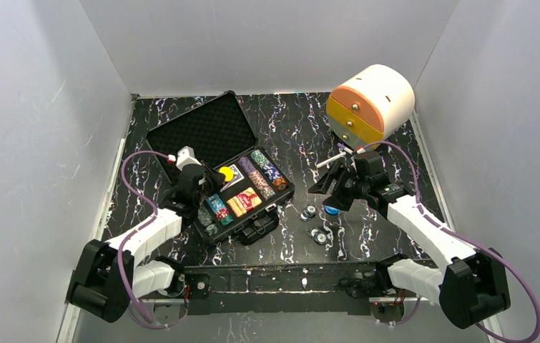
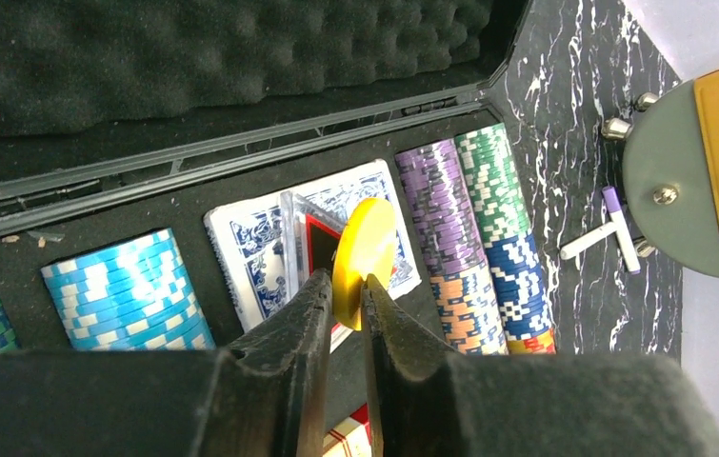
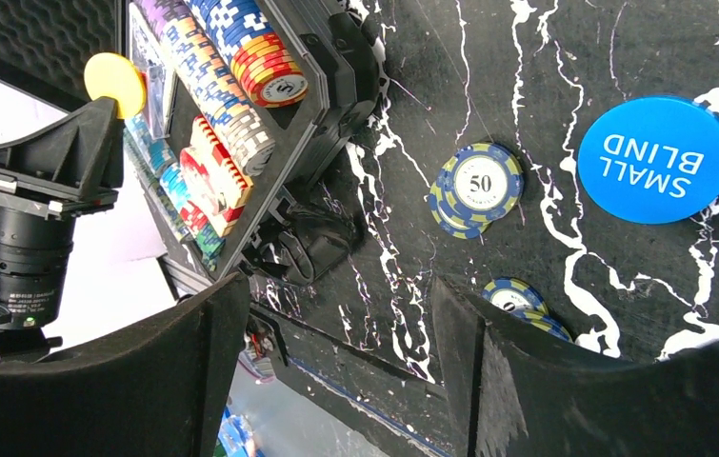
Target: Pack up texas hold em set
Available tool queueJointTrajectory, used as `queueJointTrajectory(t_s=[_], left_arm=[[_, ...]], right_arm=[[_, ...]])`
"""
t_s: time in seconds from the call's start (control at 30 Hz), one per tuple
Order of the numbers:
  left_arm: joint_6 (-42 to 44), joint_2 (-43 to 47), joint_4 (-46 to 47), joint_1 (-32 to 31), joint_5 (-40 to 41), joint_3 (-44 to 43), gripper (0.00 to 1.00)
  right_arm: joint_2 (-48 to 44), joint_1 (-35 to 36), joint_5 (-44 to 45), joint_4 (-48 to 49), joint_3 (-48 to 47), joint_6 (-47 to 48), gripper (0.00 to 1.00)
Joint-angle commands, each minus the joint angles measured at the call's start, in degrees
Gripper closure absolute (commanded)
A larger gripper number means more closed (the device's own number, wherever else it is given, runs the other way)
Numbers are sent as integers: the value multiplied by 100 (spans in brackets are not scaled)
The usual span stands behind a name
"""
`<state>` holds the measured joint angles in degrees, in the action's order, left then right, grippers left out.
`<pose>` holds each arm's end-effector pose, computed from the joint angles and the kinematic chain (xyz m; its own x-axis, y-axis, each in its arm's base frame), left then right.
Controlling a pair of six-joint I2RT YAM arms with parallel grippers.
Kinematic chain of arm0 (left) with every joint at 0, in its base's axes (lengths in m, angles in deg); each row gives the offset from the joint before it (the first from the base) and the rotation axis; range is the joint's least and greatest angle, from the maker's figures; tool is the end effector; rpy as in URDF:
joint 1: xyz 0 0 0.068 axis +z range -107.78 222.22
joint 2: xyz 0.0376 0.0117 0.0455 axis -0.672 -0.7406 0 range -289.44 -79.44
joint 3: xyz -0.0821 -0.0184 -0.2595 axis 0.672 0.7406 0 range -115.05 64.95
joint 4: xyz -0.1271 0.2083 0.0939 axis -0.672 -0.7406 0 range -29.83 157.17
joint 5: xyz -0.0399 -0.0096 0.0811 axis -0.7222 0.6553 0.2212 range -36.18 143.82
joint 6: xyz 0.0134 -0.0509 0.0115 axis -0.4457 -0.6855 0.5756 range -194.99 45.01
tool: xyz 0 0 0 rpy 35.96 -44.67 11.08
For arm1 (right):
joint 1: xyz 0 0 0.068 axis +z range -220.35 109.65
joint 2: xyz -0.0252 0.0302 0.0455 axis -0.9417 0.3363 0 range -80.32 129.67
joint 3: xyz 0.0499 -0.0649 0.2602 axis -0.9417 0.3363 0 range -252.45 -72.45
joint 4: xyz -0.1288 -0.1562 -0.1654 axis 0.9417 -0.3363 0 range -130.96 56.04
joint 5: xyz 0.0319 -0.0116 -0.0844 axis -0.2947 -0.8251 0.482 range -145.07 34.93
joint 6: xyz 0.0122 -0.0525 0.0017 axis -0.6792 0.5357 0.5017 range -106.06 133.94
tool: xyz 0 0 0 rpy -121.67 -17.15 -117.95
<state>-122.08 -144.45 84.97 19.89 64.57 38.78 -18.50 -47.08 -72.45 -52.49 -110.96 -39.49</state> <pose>0.2232 -0.0845 0.2067 -0.3817 -0.6211 -0.6845 -0.0985 0.7637 -0.6381 0.2021 0.0983 0.2322 -0.8321 0.4764 -0.2838 0.1457 0.6817 0.7170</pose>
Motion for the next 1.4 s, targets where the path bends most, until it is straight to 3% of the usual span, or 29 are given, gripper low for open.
queueJointTrajectory(t_s=[0.0,0.57,0.7,0.8,0.9,0.97,1.2,1.37], left_arm=[[31,113,-262,70,-137,220,84],[261,327,-657,97,-136,-56,72],[232,506,-1322,97,297,-313,55],[280,566,-1681,97,470,-542,36],[947,448,-1699,97,470,-859,10],[1135,176,-2020,97,718,-1230,2],[1475,-714,-1861,97,266,-1780,4],[1565,-1007,-1824,104,466,-2014,25]], right_arm=[[-53,11,-177,209,-41,-3,22],[-215,11,-242,332,-2,-132,23],[-199,10,-188,316,9,-133,23],[-205,9,-120,280,18,-142,23],[-193,10,-81,287,35,-141,23],[-153,10,-86,323,60,-157,23],[-33,11,-97,184,-61,6,23],[-74,11,-124,190,-10,54,23]])
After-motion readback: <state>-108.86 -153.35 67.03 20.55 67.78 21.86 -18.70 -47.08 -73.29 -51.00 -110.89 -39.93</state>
